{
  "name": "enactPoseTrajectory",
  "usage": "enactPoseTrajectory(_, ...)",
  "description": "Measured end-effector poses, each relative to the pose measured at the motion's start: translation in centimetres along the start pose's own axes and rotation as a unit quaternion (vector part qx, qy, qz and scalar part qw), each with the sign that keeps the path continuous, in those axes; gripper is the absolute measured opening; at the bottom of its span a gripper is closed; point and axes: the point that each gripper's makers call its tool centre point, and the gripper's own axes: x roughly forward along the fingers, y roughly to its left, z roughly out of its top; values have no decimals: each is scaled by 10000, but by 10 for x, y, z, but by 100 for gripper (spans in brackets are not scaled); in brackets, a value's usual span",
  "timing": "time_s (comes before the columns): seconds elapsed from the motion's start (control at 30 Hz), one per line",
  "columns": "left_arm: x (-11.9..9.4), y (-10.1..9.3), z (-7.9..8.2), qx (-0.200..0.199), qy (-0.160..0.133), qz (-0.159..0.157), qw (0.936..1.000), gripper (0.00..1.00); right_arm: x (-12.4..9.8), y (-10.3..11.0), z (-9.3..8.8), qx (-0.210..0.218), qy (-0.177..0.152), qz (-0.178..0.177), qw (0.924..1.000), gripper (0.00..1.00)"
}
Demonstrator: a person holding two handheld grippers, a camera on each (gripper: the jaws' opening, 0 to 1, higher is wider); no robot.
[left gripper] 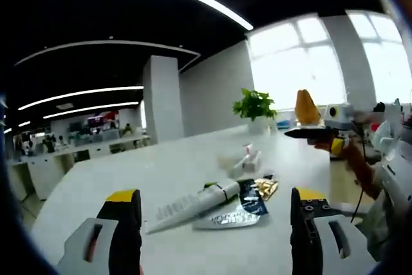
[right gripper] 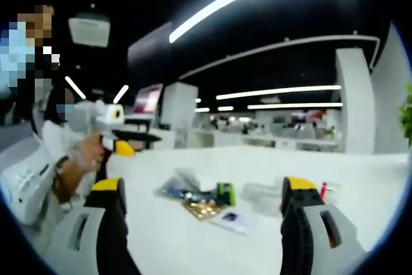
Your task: Arrange the skincare products in the storage area until every visible bottle or jar stands upright without overlapping.
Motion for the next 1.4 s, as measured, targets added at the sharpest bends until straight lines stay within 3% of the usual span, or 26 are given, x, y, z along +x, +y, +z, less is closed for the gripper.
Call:
enactPoseTrajectory(0.17,13,10,4,301,268,-103,9991,99,-8,2,-3,-51,64,-55,10000,99)
enactPoseTrajectory(0.33,30,21,-12,883,947,-141,9915,99,-14,-1,-6,-133,143,-146,9997,100)
enactPoseTrajectory(0.43,40,25,-10,831,1110,-248,9900,99,-16,-3,-4,-111,117,-159,9997,100)
enactPoseTrajectory(0.5,45,20,-10,757,1281,-581,9872,99,-17,-3,-3,-109,110,-163,9997,100)
enactPoseTrajectory(0.63,55,24,-7,787,1499,-687,9832,99,-17,-4,-3,-132,109,-178,9997,100)
enactPoseTrajectory(0.93,71,23,-22,1106,2454,-915,9587,99,-17,-2,-1,-75,48,-130,9999,100)
enactPoseTrajectory(1.03,73,21,-24,1406,2626,-881,9505,99,-18,-2,1,-64,0,-138,9999,100)
enactPoseTrajectory(1.2,77,15,-22,1644,2754,-876,9431,97,-19,-2,1,-61,-20,-146,9999,100)
enactPoseTrajectory(1.4,83,20,-31,2142,3252,-858,9171,96,-20,0,2,-46,-54,-137,9999,100)
